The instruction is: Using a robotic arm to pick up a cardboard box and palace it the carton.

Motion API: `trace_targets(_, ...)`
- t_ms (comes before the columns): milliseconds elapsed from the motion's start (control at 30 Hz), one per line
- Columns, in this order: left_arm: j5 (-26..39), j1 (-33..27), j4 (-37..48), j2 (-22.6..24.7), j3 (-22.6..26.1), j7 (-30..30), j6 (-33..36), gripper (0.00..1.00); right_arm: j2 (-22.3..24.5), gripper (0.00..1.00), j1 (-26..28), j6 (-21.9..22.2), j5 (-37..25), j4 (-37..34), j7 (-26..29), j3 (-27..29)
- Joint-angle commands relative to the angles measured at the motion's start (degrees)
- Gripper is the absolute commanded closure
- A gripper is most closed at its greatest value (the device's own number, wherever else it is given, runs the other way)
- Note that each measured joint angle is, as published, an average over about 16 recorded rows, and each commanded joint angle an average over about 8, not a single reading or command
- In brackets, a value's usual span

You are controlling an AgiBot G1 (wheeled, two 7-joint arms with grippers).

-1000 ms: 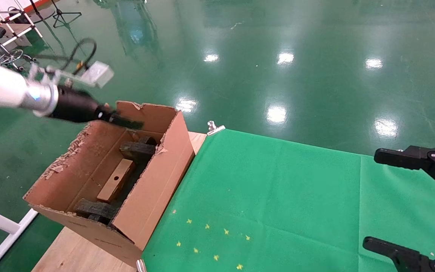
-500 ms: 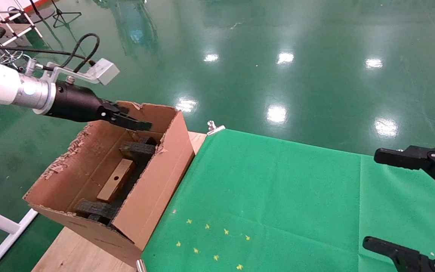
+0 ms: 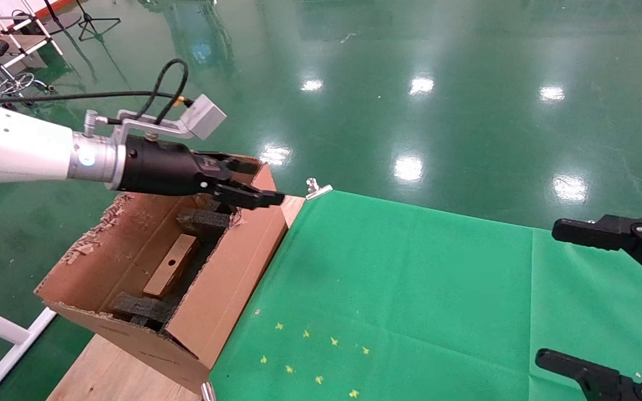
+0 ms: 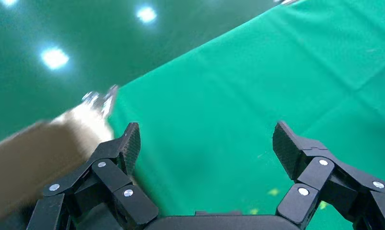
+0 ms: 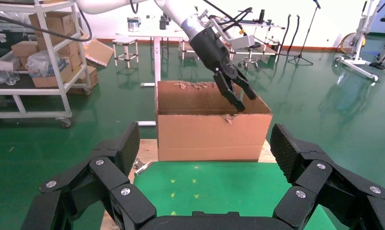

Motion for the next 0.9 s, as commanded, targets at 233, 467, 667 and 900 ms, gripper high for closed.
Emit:
trace_targets(233,-6.48,6.82,-7.67,-1.22,-5.26,2.65,1.54,0.00,0.00,0.00,0.00,0.00,0.01,0.00,-0.01,-0.01)
trace_targets(467,-12.17,12.82,-14.41,-2.29,-9.89,4.98,2.90,0.00,0.01,0.00,0.01,0.01,0.01,0.00,-0.01,-0.02)
trace_targets(667,-17.03,17.93,-20.16,-3.20,-13.84,6.97,4.05,0.00,0.01,0.00,0.01,0.01,0.02,0.00,-0.01,-0.03)
trace_targets(900,-22.72,23.93,-26.90,-4.27,-18.47,9.29,5.41,0.00,0.01,0.00,0.01,0.01,0.02,0.00,-0.02,-0.04)
